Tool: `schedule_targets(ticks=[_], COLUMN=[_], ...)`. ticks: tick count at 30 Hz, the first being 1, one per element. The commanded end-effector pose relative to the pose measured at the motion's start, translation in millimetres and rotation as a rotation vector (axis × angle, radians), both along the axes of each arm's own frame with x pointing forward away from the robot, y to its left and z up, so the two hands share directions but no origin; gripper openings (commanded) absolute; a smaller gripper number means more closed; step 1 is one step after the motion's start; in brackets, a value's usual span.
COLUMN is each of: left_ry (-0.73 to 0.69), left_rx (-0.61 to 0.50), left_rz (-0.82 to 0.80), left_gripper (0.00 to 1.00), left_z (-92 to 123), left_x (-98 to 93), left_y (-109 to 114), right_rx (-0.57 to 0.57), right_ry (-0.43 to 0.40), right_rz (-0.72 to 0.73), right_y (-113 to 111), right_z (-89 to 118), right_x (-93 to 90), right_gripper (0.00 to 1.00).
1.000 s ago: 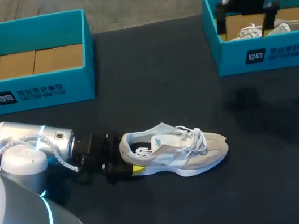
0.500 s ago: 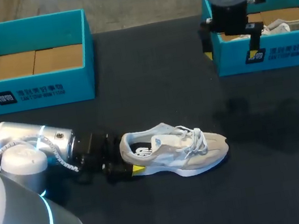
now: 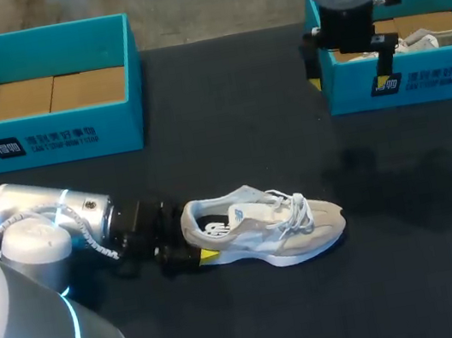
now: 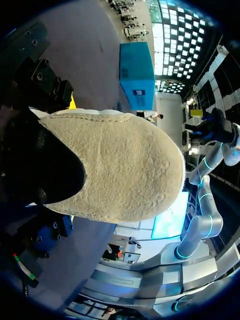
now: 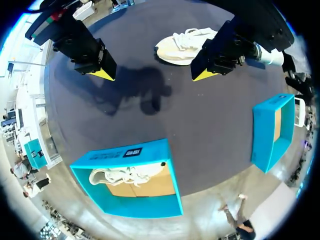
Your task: Take the shoe out of the shoebox, open the shoe tongue, remove and reinsert the insole, then place the shoe into the shoebox
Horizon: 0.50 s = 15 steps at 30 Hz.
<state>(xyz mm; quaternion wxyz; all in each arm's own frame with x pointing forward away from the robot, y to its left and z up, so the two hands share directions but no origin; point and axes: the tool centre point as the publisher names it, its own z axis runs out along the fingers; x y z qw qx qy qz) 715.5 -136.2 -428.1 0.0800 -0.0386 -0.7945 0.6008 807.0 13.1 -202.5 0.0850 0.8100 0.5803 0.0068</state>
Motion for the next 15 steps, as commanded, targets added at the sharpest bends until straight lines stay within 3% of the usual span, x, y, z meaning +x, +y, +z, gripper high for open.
schedule_targets(ticks=[1,7,15], left_ry=[-0.001,-0.001,-0.001], left_rx=[0.0,0.0,0.0], left_rz=[0.003,0.003,0.003], left_gripper=[0.0,0.0,0.0], left_z=[-2,-2,-2], left_x=[0.8,0.8,0.8], left_y=[-1,-1,-1], right_rx=[-0.029,-0.008,-0.012], right_ry=[0.008,0.006,-0.053], right_rz=[-0.004,0.031,0.027], right_y=[5,34,79], right_z=[-1,-4,-5], right_x=[1.8,-14.6,-52.1], right_gripper=[1.0,1.0,1.0])
